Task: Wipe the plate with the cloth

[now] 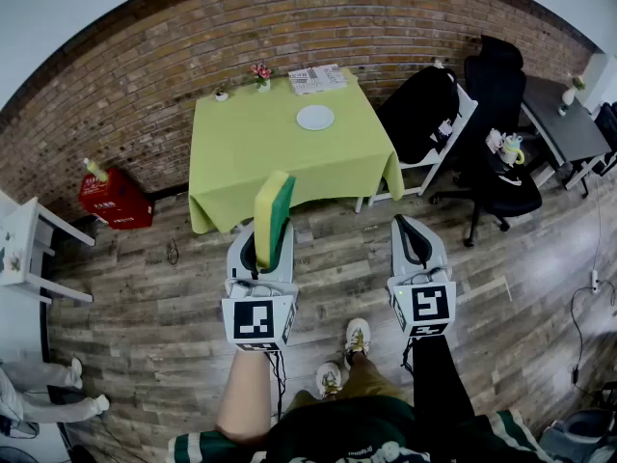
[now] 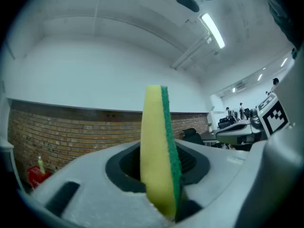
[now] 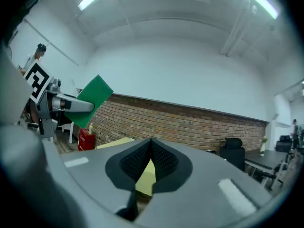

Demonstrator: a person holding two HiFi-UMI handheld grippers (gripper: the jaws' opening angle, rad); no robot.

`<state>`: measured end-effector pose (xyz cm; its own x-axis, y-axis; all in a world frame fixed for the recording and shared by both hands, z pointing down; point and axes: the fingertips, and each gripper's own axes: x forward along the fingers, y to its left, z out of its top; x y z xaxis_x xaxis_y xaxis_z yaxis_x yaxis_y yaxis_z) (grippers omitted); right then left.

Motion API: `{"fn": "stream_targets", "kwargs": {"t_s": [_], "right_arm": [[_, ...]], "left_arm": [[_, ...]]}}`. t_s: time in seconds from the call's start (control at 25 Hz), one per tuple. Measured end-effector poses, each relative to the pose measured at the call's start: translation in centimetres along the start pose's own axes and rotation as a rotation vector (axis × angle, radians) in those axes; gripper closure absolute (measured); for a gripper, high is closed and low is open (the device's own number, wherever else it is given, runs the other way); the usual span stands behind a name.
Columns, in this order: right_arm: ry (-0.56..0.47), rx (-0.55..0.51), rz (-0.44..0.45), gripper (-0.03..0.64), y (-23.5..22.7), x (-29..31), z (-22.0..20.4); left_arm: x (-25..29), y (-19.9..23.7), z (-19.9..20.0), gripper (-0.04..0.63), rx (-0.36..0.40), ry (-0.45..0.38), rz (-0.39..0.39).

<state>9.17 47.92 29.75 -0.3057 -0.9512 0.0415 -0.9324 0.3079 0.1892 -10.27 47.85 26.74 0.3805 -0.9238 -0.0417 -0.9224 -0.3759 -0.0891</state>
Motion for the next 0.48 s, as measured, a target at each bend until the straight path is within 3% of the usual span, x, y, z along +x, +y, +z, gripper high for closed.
{"fn": "stream_targets", "kwargs": {"t_s": [0.48], "right_arm": [[-0.046, 0.0, 0.02, 0.604, 1.6, -2.7, 2.3]], "left_arm": [[-3.3, 0.1, 1.6, 0.46, -0.02, -0.026, 0.007]]}}
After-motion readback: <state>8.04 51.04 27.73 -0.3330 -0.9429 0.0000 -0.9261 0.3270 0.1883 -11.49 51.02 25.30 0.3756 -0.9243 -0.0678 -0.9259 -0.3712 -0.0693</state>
